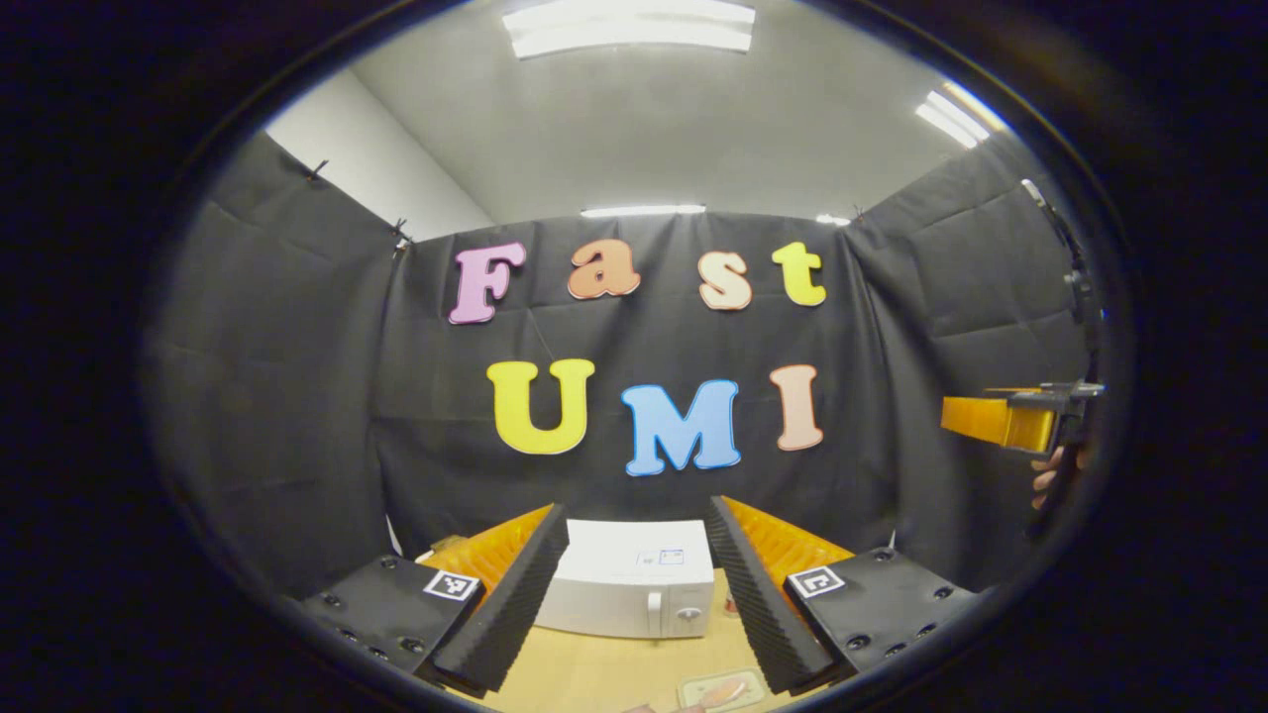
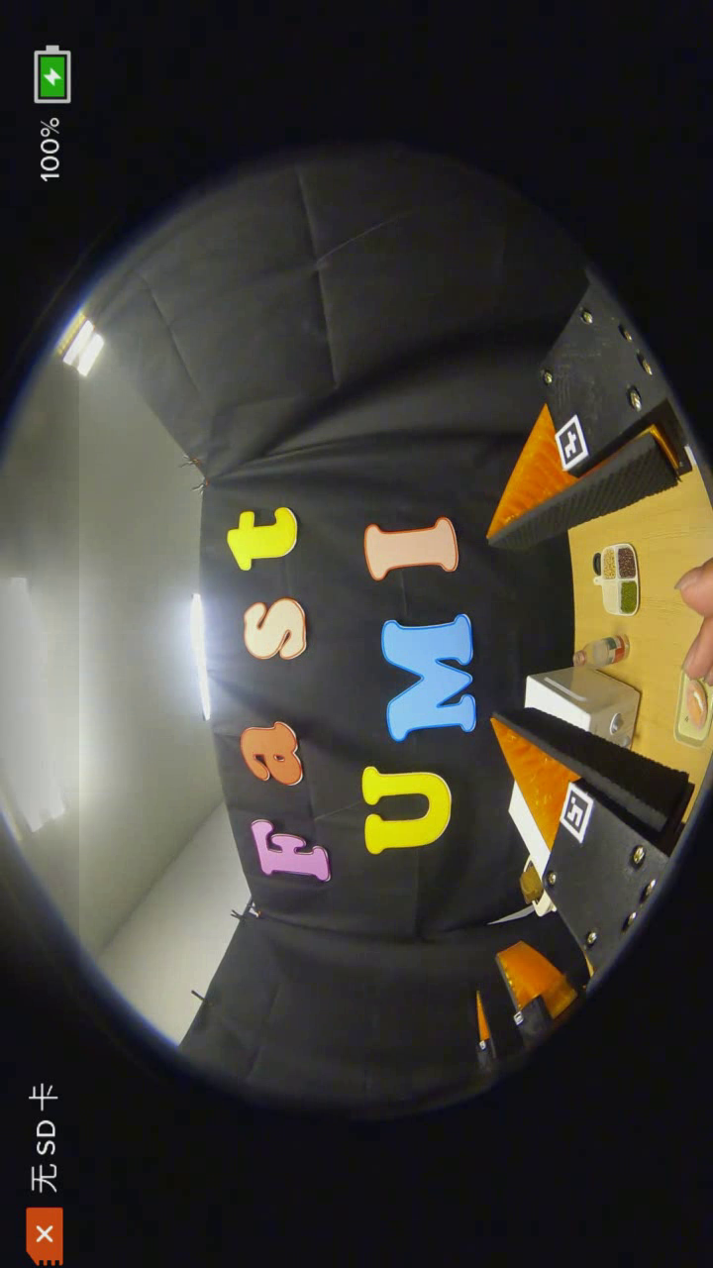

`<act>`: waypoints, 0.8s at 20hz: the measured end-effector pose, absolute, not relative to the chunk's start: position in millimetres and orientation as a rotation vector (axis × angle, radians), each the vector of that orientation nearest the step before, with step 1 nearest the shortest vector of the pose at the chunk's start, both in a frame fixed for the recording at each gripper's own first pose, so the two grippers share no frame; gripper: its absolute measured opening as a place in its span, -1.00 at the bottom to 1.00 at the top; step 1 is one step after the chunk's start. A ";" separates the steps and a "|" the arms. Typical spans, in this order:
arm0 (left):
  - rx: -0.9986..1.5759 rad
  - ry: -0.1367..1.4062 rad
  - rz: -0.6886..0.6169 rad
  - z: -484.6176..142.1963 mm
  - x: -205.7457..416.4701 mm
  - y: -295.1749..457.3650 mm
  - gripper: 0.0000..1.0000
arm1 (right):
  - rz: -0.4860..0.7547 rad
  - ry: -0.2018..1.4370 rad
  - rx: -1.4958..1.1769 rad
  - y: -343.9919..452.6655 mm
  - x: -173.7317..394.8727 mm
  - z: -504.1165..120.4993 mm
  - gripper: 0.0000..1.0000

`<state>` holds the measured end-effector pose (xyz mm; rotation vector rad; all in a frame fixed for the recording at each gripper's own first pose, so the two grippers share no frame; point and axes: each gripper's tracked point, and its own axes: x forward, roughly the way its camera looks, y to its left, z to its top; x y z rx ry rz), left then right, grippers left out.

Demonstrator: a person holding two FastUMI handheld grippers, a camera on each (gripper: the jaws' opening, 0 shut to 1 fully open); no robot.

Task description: Open the microwave oven with the left hand, put the food in, and close the microwave oven.

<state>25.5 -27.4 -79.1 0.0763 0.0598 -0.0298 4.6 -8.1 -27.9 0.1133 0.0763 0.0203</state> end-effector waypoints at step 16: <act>0.117 0.298 -0.262 -330.0 145.6 -36.5 0.96 | -0.245 0.120 -0.024 10.7 37.6 -38.4 0.97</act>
